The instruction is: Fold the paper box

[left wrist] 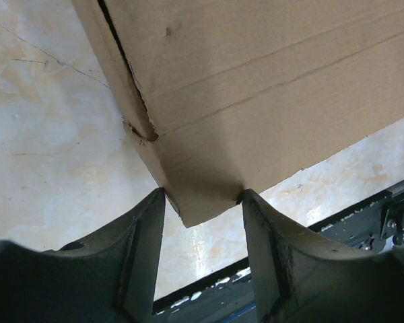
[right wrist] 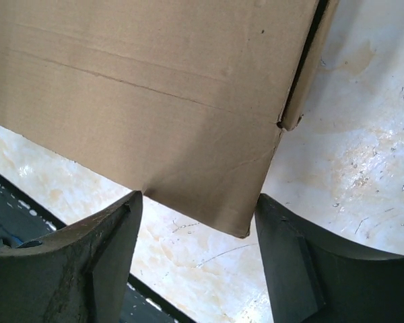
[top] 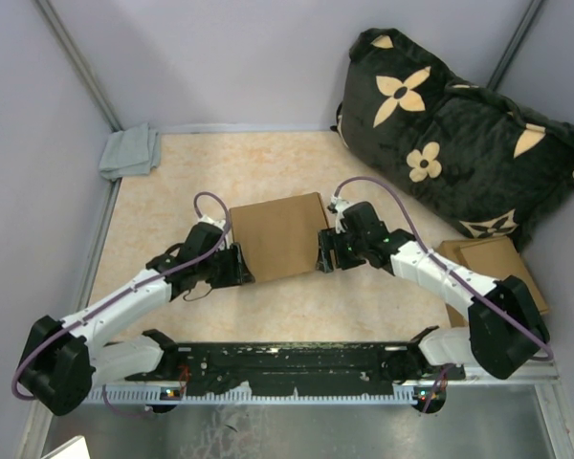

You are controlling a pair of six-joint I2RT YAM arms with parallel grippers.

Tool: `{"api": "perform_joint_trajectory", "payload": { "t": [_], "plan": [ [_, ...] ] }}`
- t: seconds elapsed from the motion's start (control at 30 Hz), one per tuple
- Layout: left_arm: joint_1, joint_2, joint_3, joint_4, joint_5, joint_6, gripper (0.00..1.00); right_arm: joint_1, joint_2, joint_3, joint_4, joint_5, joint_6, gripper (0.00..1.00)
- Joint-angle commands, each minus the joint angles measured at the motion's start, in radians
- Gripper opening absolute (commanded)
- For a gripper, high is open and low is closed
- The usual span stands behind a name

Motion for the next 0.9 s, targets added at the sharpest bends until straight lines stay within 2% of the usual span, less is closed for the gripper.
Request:
{"api": "perform_joint_trajectory", "payload": {
  "t": [0.0, 0.3, 0.87],
  "plan": [
    [0.003, -0.043, 0.043, -0.025, 0.037, 0.02, 0.55, 0.009, -0.05, 0.045, -0.01, -0.023, 0.001, 0.68],
    [0.004, -0.085, 0.069, -0.066, 0.051, 0.012, 0.55, 0.008, -0.06, 0.062, -0.037, -0.026, 0.016, 0.67],
    [0.005, -0.052, 0.01, 0.02, 0.108, -0.025, 0.55, 0.009, -0.07, 0.108, -0.085, -0.024, 0.039, 0.63]
  ]
}}
